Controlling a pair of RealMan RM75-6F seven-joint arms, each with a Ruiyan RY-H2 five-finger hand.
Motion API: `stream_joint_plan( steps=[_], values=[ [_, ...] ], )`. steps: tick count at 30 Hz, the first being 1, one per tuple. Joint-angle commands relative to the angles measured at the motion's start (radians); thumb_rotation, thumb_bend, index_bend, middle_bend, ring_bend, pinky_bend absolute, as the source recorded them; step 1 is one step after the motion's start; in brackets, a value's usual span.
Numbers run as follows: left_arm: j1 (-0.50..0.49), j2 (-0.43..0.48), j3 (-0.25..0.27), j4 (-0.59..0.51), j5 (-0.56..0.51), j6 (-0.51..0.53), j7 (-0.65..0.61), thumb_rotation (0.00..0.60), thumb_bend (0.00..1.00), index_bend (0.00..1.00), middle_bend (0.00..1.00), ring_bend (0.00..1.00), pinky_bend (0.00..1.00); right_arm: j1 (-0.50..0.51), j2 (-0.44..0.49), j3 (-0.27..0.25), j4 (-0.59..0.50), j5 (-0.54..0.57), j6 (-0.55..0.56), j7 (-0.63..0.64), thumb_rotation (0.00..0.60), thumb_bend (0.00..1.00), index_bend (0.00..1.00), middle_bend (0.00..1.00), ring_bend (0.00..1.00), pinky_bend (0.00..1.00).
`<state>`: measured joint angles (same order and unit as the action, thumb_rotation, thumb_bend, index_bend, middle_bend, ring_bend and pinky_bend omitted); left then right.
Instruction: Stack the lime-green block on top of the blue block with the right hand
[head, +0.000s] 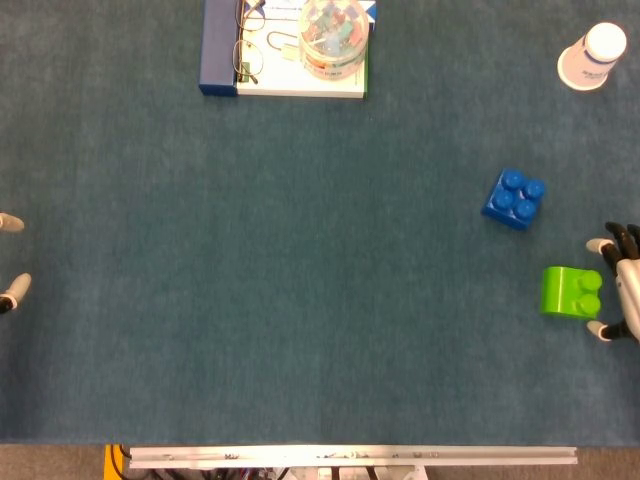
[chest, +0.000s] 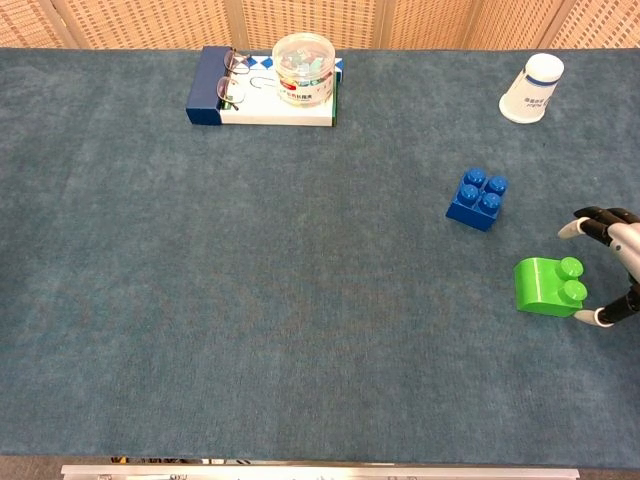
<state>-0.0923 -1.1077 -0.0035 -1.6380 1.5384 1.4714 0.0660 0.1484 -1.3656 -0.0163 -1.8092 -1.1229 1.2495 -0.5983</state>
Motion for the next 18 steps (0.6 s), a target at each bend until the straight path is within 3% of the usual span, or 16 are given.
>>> stream_joint_plan(
  steps=[1, 18],
  values=[
    [0.000, 0.001, 0.001, -0.001, 0.002, 0.000, -0.001, 0.600, 0.20, 0.36, 0.36, 0.27, 0.40, 0.007, -0.009, 0.003, -0.003, 0.018, 0.004, -0.019, 0.600, 0.03, 0.25, 0.09, 0.00, 0.16],
    [0.002, 0.005, 0.005, -0.005, 0.013, 0.006, -0.006, 0.600, 0.20, 0.36, 0.36, 0.27, 0.40, 0.037, -0.049, 0.001, 0.004, 0.082, -0.006, -0.056, 0.600, 0.11, 0.27, 0.09, 0.00, 0.16]
  ],
)
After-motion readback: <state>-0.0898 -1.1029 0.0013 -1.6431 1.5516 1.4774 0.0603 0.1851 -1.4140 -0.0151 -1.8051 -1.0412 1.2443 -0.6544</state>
